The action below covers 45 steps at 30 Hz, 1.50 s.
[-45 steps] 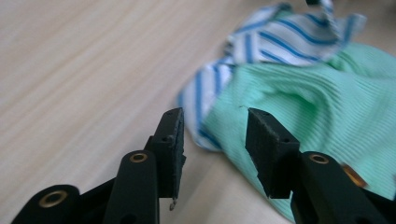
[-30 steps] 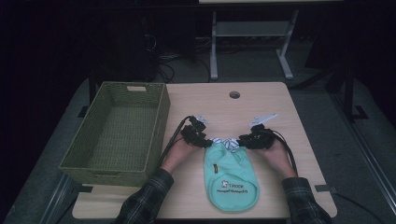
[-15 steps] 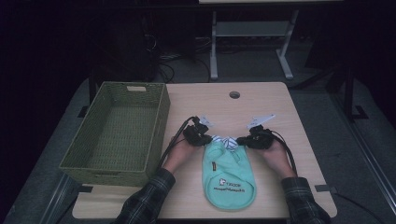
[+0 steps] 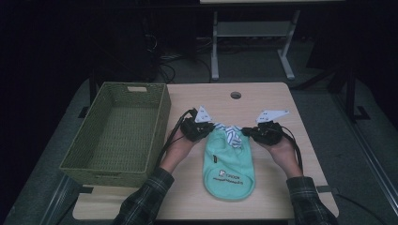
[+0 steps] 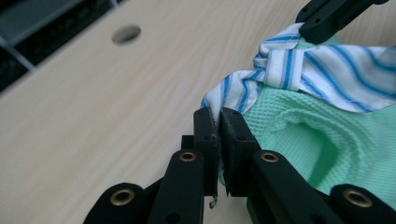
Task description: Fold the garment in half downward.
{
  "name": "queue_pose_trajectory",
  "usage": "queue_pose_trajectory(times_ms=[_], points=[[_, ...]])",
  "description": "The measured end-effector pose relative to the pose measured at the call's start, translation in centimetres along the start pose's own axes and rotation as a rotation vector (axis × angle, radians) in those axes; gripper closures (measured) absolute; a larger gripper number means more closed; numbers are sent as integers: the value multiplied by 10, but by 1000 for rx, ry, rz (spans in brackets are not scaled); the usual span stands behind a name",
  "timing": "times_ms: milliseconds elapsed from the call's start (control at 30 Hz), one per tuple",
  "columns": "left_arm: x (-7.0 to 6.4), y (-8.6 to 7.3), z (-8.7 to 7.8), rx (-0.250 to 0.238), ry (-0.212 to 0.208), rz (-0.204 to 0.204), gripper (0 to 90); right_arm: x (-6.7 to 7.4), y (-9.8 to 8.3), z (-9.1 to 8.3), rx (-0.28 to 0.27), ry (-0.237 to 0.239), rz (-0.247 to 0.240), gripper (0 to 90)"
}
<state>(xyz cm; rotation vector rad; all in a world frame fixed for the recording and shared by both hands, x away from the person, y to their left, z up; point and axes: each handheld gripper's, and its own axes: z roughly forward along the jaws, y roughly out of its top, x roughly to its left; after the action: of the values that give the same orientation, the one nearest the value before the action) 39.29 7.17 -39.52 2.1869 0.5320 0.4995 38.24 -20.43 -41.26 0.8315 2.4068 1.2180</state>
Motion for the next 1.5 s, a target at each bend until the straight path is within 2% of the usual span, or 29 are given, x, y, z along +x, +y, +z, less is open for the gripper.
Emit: queue_pose_trajectory(times_ms=[100, 200, 300, 367, 400, 467, 533, 633, 700, 767, 933, 1033, 1100, 1133, 1233, 1333, 1500], points=[[-2, 5, -8, -44, 8, 16, 848, 4, 7, -9, -39, -33, -11, 878], [-9, 4, -13, -61, 0, 48, 843, 11, 8, -16, -60, -59, -56, 877], [-15, 1, -18, -82, -10, 71, 840, 20, 6, -19, -68, -68, -90, 875], [-17, -2, -21, -91, -20, 76, 839, 24, 2, -21, -76, -62, -95, 875], [-17, -2, -23, -85, -20, 90, 838, 25, 1, -22, -76, -57, -100, 874], [-17, -1, -26, -102, -12, 99, 838, 26, 0, -23, -84, -56, -106, 875], [-14, 3, -27, -117, -7, 77, 838, 25, 3, -26, -102, -64, -104, 875], [-13, 7, -30, -138, -3, 70, 836, 20, 10, -30, -138, -72, -90, 874], [-16, 5, -30, -127, -21, 70, 825, 20, 10, -30, -150, -54, -78, 869], [-21, 0, -29, -113, -39, 77, 817, 23, 6, -28, -137, -46, -91, 868], [-32, -12, -23, -71, -65, 95, 812, 31, -11, -22, -90, -20, -75, 868], [-35, -12, -24, -69, -67, 113, 803, 30, -15, -23, -89, -18, -78, 865], [-37, -12, -25, -81, -76, 102, 797, 30, -16, -24, -95, -9, -74, 863], [-39, -13, -26, -78, -80, 112, 792, 30, -17, -25, -96, -4, -76, 863], [-45, -16, -29, -72, -104, 122, 782, 34, -21, -27, -92, 9, -73, 861], [-50, -22, -32, -62, -128, 111, 778, 38, -28, -31, -95, 29, -78, 860], [-57, -32, -36, -31, -172, 110, 779, 47, -40, -35, -67, 58, -76, 861]])
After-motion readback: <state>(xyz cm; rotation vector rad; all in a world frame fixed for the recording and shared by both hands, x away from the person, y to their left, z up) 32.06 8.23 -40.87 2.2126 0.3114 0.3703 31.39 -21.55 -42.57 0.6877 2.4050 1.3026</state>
